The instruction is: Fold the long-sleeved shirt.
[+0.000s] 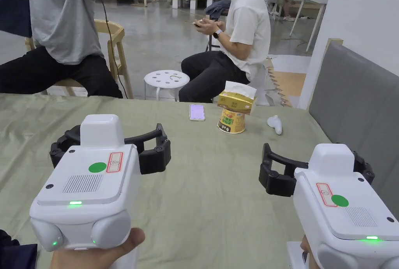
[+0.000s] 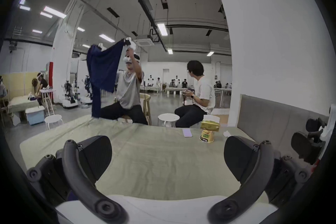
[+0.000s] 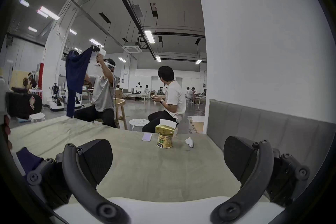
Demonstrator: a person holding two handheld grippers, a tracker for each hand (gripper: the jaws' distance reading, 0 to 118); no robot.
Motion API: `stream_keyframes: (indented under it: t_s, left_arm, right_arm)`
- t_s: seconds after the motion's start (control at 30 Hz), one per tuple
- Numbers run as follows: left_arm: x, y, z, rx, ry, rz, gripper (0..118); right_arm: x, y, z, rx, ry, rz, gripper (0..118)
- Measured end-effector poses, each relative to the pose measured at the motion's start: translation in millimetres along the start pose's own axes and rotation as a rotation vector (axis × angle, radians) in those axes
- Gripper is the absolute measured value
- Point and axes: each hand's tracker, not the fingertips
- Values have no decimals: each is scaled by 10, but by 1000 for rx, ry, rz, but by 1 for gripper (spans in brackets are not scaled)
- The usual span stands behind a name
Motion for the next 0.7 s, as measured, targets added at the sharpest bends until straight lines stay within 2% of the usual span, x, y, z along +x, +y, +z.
stream_keyframes:
  t_s: [0.07,0.23,0.33,0.43,0.47,0.63,0.7]
  left_arm:
    - [34,24,-14,-8,44,-17,111]
    - [38,66,35,-19,-16,4,111]
    - [89,30,24,-25,14,-35,111]
    - [66,6,9,-38,-14,-16,111]
    - [99,-6,-16,-50,12,-48,111]
    - [66,-33,-40,-49,27,-30,111]
    - [101,-53,-37,-34,80,-69,111]
  right_arm:
    - [17,5,-5,0,-10,-3,118]
    - [56,1,-33,-14,-25,1,118]
    - [56,-10,-34,-18,-29,6,118]
    - [55,-28,-35,-22,-25,4,118]
    - [53,-32,-35,-23,-26,8,118]
    - [71,-44,-56,-38,-32,-6,118]
    - [66,-45,-61,-39,-38,1,118]
